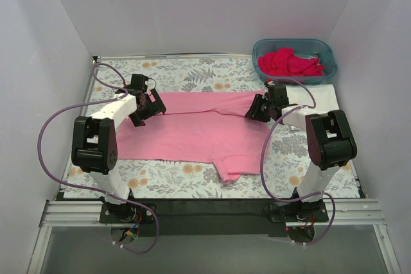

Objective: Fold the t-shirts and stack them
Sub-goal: Fold the tshirt

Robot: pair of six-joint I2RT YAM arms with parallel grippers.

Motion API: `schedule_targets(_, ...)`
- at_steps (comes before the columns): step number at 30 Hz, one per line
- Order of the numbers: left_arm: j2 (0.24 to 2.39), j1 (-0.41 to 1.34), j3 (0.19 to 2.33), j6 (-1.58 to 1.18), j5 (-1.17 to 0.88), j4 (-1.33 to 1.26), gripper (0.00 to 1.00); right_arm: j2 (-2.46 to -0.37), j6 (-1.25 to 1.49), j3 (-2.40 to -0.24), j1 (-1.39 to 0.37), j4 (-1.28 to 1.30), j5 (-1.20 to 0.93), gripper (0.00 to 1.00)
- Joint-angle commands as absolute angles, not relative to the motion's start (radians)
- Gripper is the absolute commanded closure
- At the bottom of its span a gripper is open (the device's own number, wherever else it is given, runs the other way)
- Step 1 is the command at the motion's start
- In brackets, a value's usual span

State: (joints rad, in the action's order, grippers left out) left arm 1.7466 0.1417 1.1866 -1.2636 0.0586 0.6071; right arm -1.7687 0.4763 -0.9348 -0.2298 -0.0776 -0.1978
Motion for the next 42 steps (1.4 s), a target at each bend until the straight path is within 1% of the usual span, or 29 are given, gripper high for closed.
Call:
schedule_targets(1,1.723,0.147,1.19,-1.262,0.063,0.618,0.12,-1.773,0.486,-0.928,-0.227,-0.127,-0.198,0.62)
schedule_targets(6,1.721,0.147,1.193,-1.264,0.064,0.62,0.12,-1.786,0.483,-0.946,-0.227,-0.13,-0.196,0.67)
schedule_targets(8,1.721,0.147,1.195,-1.262,0.064,0.623,0.12,-1.786,0.48,-0.95,-0.227,-0.13,-0.195,0.71)
schedule_targets(9,1.72,0.147,1.196,-1.262,0.066,0.623,0.12,-1.786,0.477,-0.953,-0.226,-0.132,-0.196,0.74)
schedule_targets(12,1.721,0.147,1.195,-1.261,0.066,0.623,0.12,-1.786,0.472,-0.963,-0.227,-0.132,-0.202,0.81)
schedule_targets(13,1.721,0.147,1.198,-1.262,0.066,0.623,0.12,-1.787,0.472,-0.966,-0.227,-0.132,-0.204,0.86)
schedule_targets(16,1.723,0.147,1.198,-1.262,0.067,0.624,0.12,-1.787,0.466,-0.971,-0.227,-0.132,-0.207,0.94)
schedule_targets(19,1.721,0.147,1.195,-1.262,0.066,0.624,0.12,-1.784,0.462,-0.977,-0.225,-0.13,-0.212,0.99)
schedule_targets(25,1.717,0.147,1.201,-1.256,0.08,0.634,0.12,-1.74,0.479,-0.997,-0.218,-0.109,-0.242,0.99)
schedule_targets(31,1.717,0.147,1.21,-1.252,0.083,0.638,0.12,-1.732,0.505,-1.077,-0.198,0.032,-0.308,0.99)
schedule_targets(37,1.723,0.147,1.212,-1.244,0.086,0.641,0.11,-1.781,0.523,-1.219,-0.186,0.167,-0.399,0.99)
schedule_targets(42,1.723,0.147,1.221,-1.243,0.078,0.65,0.12,-1.828,0.564,-1.292,-0.186,0.202,-0.478,0.99)
